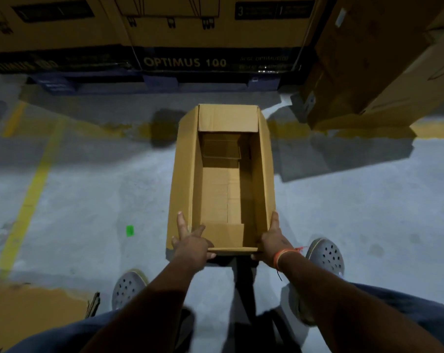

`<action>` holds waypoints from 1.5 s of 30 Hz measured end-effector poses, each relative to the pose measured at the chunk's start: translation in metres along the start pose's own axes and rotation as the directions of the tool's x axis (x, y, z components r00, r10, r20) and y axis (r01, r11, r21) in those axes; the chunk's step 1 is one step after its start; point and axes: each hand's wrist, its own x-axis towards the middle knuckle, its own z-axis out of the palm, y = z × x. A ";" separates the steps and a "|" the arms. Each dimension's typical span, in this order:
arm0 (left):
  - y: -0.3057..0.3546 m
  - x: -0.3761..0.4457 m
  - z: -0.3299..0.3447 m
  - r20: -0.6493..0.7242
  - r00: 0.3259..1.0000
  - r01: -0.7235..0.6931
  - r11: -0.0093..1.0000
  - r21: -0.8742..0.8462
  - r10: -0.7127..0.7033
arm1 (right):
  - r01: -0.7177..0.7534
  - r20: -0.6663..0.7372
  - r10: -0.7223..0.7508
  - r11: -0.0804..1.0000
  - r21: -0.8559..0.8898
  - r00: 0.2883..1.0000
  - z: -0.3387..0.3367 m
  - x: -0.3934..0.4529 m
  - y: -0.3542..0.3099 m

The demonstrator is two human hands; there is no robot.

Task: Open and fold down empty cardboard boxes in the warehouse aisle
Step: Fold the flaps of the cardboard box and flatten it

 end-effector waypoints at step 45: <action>-0.058 0.234 -0.208 -0.596 0.803 -0.079 0.993 -0.089 0.010 | 0.378 0.078 -0.562 0.442 -0.814 0.823 -0.045 0.217 -0.246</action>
